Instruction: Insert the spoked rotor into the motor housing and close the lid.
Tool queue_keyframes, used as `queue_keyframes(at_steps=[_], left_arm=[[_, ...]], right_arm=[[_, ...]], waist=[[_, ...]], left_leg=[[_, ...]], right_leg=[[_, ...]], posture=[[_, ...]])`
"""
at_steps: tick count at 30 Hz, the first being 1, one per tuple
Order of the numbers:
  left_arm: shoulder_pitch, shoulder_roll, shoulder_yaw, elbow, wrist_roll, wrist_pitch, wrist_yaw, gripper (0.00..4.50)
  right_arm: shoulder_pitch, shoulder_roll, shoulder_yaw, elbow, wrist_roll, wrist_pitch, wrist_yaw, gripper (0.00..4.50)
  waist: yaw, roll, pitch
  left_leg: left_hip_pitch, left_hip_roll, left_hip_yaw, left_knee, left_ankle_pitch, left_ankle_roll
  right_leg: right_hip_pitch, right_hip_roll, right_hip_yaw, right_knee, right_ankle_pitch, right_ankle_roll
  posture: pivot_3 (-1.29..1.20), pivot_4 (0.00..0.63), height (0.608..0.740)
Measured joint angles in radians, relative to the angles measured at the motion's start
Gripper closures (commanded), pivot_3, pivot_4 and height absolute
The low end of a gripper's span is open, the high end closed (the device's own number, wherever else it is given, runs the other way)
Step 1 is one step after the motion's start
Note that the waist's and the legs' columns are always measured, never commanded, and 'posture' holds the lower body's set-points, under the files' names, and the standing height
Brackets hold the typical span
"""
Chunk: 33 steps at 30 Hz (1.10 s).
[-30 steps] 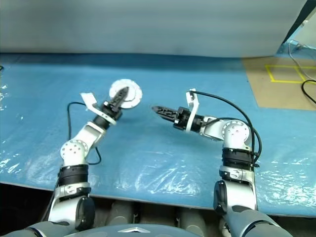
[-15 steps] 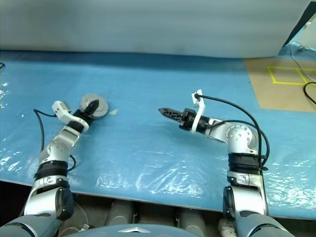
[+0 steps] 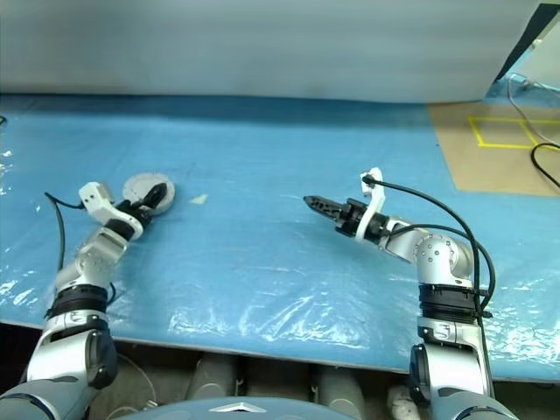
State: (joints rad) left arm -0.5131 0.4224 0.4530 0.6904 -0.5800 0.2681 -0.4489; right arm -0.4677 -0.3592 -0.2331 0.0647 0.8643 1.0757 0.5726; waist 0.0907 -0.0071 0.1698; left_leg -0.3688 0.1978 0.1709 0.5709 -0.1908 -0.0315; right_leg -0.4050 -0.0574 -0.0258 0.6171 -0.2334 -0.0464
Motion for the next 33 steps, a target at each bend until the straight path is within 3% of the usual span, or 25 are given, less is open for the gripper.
queue_keyframes(at_steps=[9,13,23,33], left_arm=[[0.068,0.181,0.060,0.137,0.022,-0.099,-0.041,0.01],[0.081,0.209,0.084,0.167,0.038,-0.137,-0.041,0.01],[0.079,0.187,0.056,0.134,0.080,-0.140,-0.066,0.01],[0.045,0.080,0.094,0.039,-0.017,0.003,-0.071,0.01]], right_arm=[[0.016,0.007,0.000,-0.005,-0.001,-0.025,0.000,1.66],[0.020,0.012,0.003,-0.004,-0.003,-0.033,0.002,1.66],[0.021,0.022,0.033,0.012,-0.041,-0.051,0.016,1.66],[0.043,0.022,0.052,0.012,-0.063,-0.051,0.022,1.66]], waist=[[-0.042,0.000,0.000],[-0.043,0.000,0.000],[-0.019,0.000,-0.001],[0.015,-0.001,0.000]], left_leg=[[0.003,0.001,0.000,-0.001,0.000,0.000],[0.002,0.001,0.000,-0.001,0.000,0.000],[0.002,0.001,0.001,-0.001,0.000,0.000],[0.000,0.000,0.003,0.000,0.000,0.000]], right_leg=[[0.000,0.000,0.000,0.000,-0.003,-0.005],[0.000,0.000,0.000,0.000,-0.003,-0.005],[0.000,0.000,0.000,0.000,-0.003,-0.005],[0.001,-0.002,0.000,0.000,-0.003,-0.005]], posture=[[0.00,0.150,0.740],[0.00,0.150,0.740],[0.00,0.150,0.740],[0.00,0.150,0.740]])
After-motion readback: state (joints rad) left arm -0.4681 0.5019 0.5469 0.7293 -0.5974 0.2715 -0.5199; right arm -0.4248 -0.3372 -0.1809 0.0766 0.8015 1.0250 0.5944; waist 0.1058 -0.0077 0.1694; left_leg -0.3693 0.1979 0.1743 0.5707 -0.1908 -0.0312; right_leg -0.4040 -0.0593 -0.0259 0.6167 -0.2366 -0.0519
